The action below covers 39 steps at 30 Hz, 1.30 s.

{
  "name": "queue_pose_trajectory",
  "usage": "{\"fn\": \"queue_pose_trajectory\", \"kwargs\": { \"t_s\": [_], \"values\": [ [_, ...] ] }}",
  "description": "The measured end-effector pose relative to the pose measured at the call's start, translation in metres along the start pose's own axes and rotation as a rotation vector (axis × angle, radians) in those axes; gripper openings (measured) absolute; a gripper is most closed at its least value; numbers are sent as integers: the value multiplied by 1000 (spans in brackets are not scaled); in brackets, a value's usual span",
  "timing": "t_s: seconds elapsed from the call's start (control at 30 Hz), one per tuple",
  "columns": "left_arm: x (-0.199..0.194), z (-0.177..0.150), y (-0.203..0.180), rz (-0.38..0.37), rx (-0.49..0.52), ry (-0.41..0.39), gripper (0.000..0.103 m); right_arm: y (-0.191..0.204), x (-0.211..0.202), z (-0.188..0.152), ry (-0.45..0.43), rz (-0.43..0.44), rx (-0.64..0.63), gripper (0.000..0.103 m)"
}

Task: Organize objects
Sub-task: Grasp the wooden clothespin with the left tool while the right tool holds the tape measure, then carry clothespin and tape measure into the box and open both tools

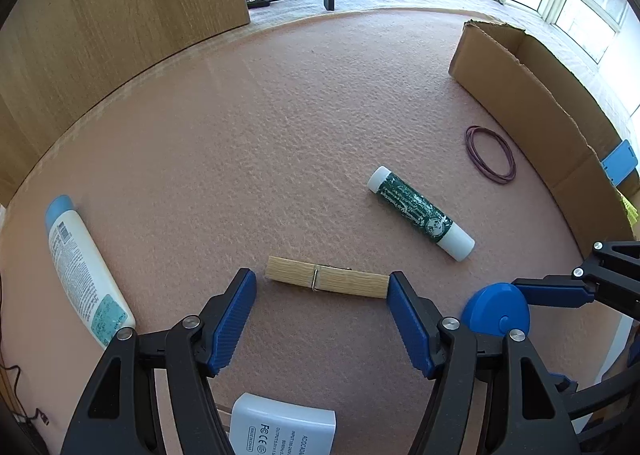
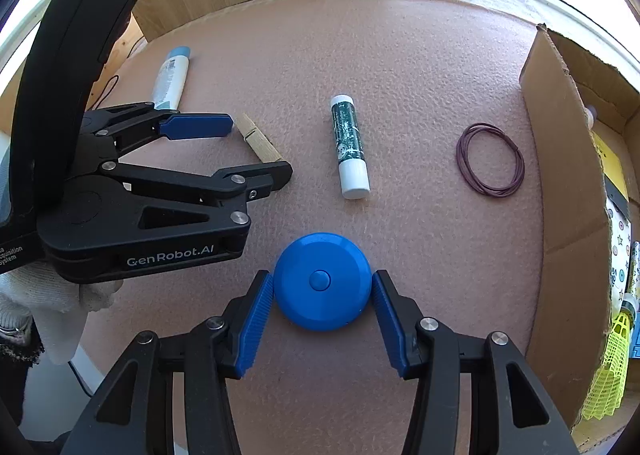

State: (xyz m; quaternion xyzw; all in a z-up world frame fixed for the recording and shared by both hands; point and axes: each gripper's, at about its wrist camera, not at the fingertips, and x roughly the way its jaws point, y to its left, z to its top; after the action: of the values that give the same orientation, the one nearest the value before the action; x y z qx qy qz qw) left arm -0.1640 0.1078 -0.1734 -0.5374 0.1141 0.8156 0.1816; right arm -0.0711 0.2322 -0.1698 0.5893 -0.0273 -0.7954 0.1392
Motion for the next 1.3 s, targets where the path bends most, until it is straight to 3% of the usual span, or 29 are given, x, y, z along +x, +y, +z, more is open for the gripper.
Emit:
{"fn": "queue_pose_trajectory", "kwargs": {
  "t_s": [0.13,0.23,0.63,0.97,1.3],
  "values": [
    [2,0,-1,4,14,-19,70,1,0,0,0,-6,-4,47],
    [3,-2,-1,-14,12,-26,64,0,0,0,-4,-10,1,47],
    [-15,-2,5,-30,-37,-58,64,-5,-12,-4,-33,9,27,47],
    [-61,19,-4,-54,-25,-155,64,-20,-60,-3,-123,26,46,47],
    [-94,53,-62,-122,59,-235,64,-74,-125,-12,-238,-31,130,47]
  ]
}}
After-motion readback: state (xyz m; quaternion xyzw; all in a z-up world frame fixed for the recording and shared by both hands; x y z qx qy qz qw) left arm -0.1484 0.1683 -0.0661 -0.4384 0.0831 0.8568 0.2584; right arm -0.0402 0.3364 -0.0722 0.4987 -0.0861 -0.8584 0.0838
